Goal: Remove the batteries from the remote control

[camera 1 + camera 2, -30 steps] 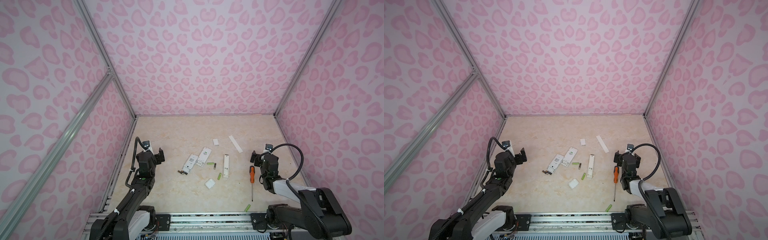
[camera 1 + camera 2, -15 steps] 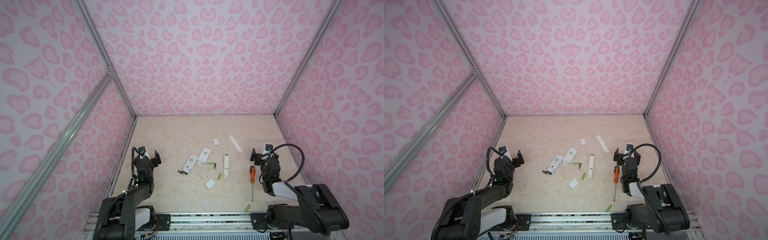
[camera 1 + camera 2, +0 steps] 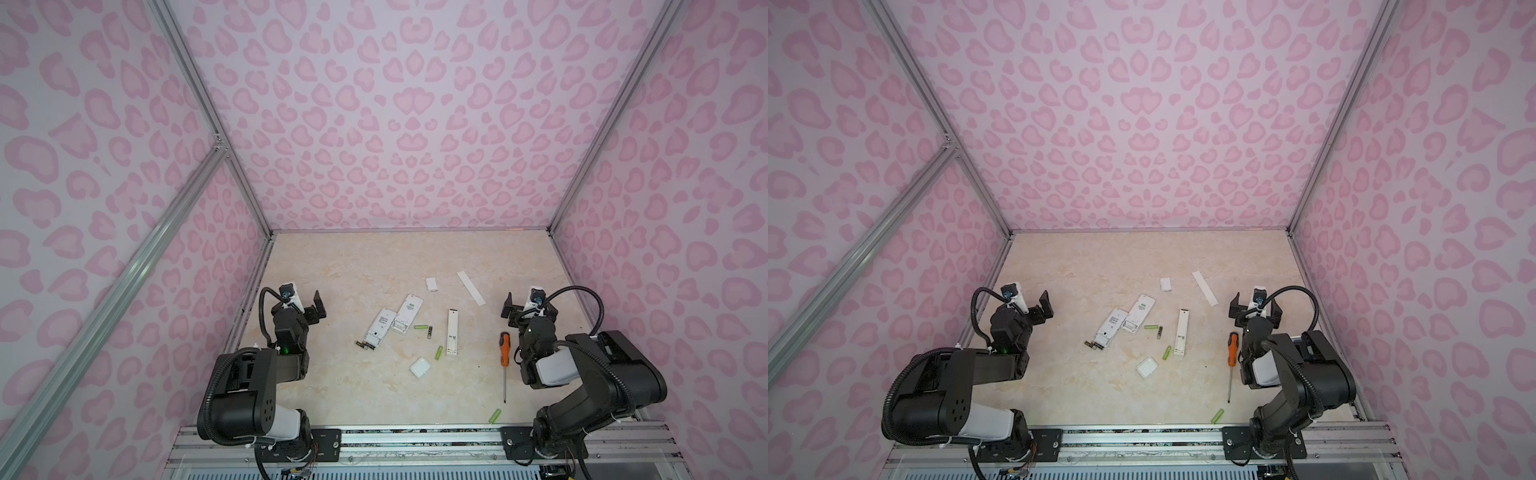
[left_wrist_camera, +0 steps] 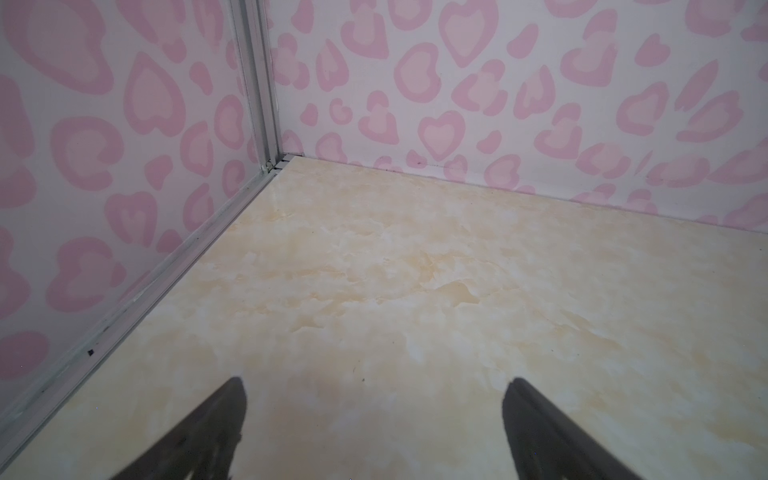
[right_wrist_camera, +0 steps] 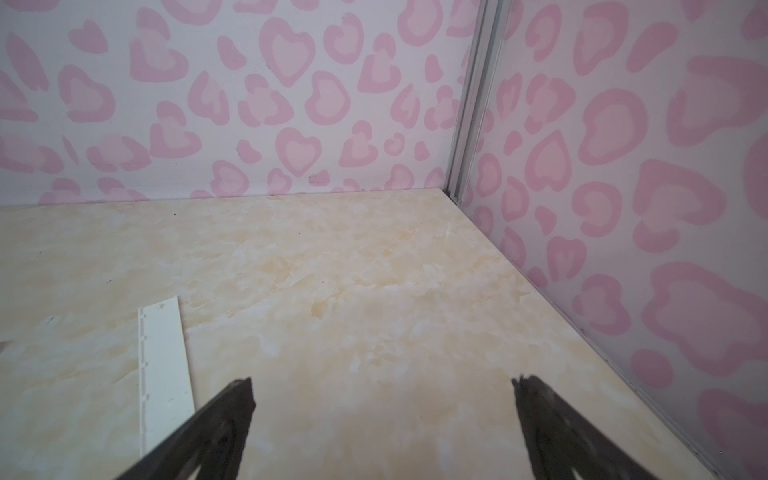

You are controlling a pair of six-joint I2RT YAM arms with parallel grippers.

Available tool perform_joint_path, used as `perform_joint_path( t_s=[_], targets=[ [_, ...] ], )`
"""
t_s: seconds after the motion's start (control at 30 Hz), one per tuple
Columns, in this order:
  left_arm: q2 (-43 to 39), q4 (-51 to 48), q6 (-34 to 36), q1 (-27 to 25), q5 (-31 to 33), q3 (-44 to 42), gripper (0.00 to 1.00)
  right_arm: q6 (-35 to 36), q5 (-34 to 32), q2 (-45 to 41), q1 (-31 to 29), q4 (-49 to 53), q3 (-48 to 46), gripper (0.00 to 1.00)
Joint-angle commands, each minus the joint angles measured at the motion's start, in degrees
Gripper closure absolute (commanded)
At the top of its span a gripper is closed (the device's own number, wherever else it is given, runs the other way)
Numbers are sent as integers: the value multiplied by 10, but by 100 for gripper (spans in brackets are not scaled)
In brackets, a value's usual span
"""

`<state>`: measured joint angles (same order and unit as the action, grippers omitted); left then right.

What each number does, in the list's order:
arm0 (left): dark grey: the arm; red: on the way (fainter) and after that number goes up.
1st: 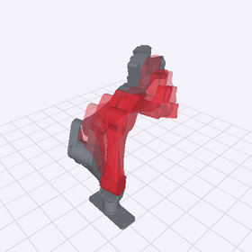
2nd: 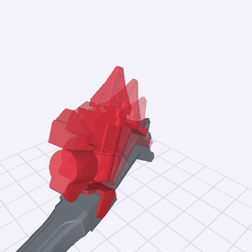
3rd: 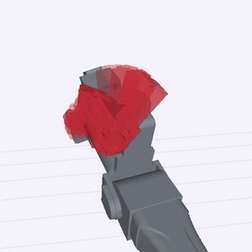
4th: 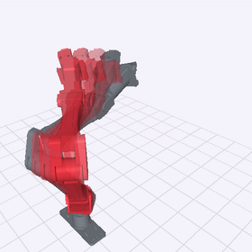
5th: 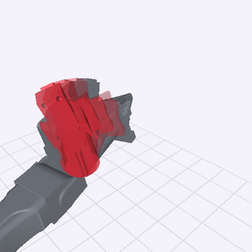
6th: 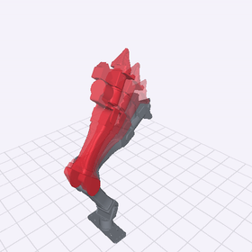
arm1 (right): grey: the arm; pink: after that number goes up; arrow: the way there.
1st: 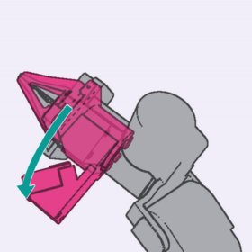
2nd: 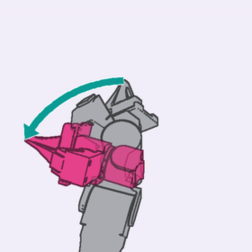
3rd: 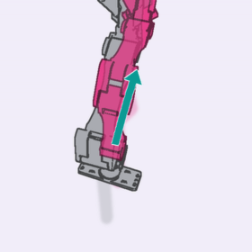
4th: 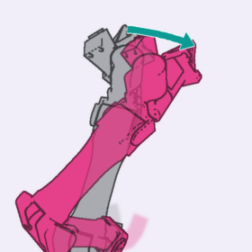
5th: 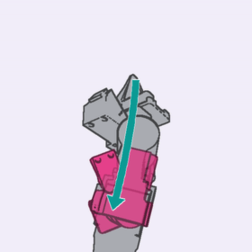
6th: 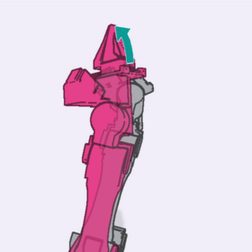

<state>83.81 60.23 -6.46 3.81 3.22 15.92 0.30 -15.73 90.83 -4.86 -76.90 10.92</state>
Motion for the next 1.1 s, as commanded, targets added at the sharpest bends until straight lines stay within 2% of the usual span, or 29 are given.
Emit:
perform_joint_path(
  t_s=[0.0, 0.07, 0.2, 0.37, 1.07],
  targets=[
    [3, -8, 5, 1, -15, 11, 3, -15, -38, -5, 1, 80, 37, 0],
    [4, -9, 6, 1, -14, 12, 3, -24, -39, -6, 6, 146, 71, 0],
    [4, -12, 11, -7, -1, 13, 3, -28, -27, -8, 13, 143, 67, 0],
    [7, -42, 35, -19, -14, 31, 3, -28, -27, -8, 13, 142, 66, 0],
    [7, -45, 40, -30, 5, 31, 3, -27, -27, -7, 12, 141, 66, 0]
  ],
)
